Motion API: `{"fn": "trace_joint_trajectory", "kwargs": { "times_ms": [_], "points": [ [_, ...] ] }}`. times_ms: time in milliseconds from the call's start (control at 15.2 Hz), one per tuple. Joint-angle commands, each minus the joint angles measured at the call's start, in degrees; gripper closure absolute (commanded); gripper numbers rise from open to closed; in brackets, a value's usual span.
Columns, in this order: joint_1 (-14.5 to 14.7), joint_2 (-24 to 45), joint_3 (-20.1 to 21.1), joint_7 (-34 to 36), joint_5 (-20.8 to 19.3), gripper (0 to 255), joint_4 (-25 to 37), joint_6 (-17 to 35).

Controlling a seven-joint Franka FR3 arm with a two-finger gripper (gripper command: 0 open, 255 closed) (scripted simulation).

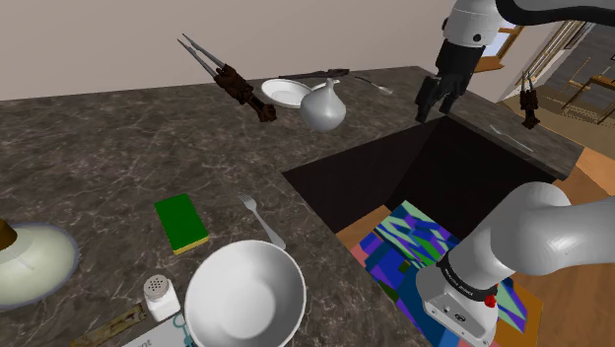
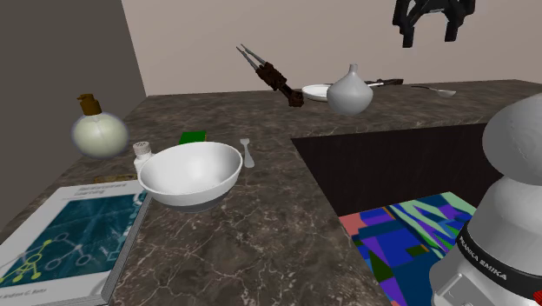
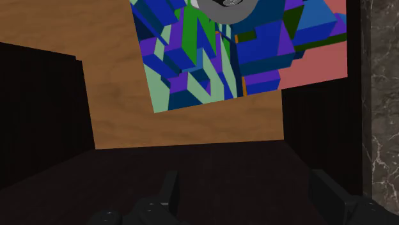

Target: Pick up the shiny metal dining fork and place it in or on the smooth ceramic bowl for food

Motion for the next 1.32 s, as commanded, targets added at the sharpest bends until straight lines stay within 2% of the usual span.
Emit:
{"fn": "trace_joint_trajectory", "kwargs": {
  "times_ms": [0, 660, 1254],
  "points": [
    [0.0, 0.0, 0.0, 0.0, 0.0, 0, 0.0, 0.0],
    [4.79, 9.88, 8.07, 8.76, 8.02, 0, -2.92, 11.79],
    [8.38, 23.52, 15.21, 15.89, 12.56, 0, 0.0, 22.54]
  ]
}}
